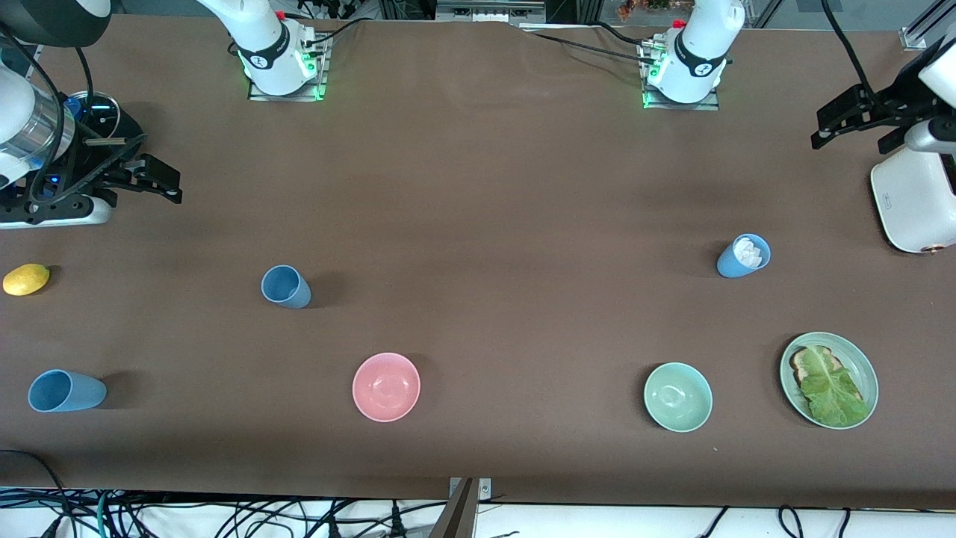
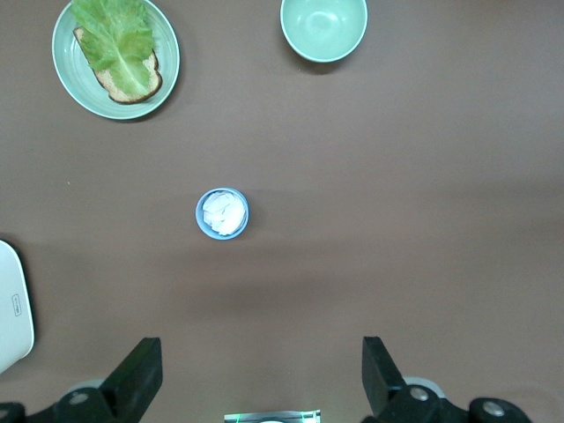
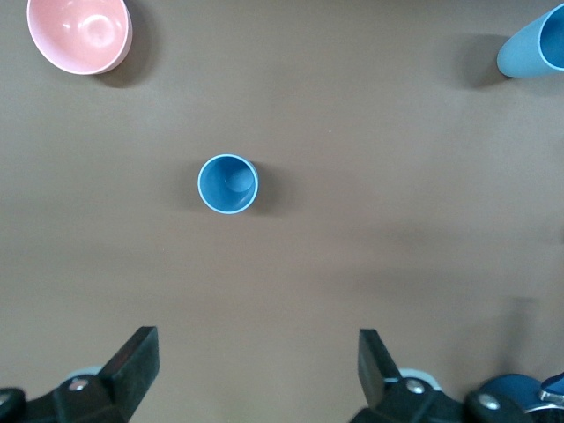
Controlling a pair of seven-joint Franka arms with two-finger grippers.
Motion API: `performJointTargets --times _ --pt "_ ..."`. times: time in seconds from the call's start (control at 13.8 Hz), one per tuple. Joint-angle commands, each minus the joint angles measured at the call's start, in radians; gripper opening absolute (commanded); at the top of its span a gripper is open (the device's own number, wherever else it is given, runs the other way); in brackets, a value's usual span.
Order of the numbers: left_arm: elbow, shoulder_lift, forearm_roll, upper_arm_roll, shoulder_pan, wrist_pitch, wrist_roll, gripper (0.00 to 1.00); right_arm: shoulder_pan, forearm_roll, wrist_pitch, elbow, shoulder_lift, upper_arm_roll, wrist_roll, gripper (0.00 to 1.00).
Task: Stack blue cups with both arms
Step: 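Reach the left gripper down to the blue cup holding tissue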
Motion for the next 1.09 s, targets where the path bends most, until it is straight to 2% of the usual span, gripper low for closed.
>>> performJointTargets --times 0.0,0.22,0.51,1.02 --pt "0.038 0.069 -0.002 0.005 0.030 -0.054 0.012 1.00 -0.001 0.012 -0.003 -0.008 -0.004 0.000 -0.009 1.00" --pt "0.024 0.138 -0.004 0.005 0.094 -0.047 0.049 1.00 -0.001 0.012 -0.005 -0.008 -0.004 0.000 -0.009 1.00" --pt "-0.008 0.207 -0.004 0.005 0.163 0.034 0.222 1.00 -0.001 0.014 -0.005 -0.009 -0.004 -0.001 -0.009 1.00" --pt "-0.233 0.212 -0.002 0.008 0.172 0.321 0.278 1.00 -0.001 0.012 0.004 -0.009 0.003 0.000 -0.007 1.00"
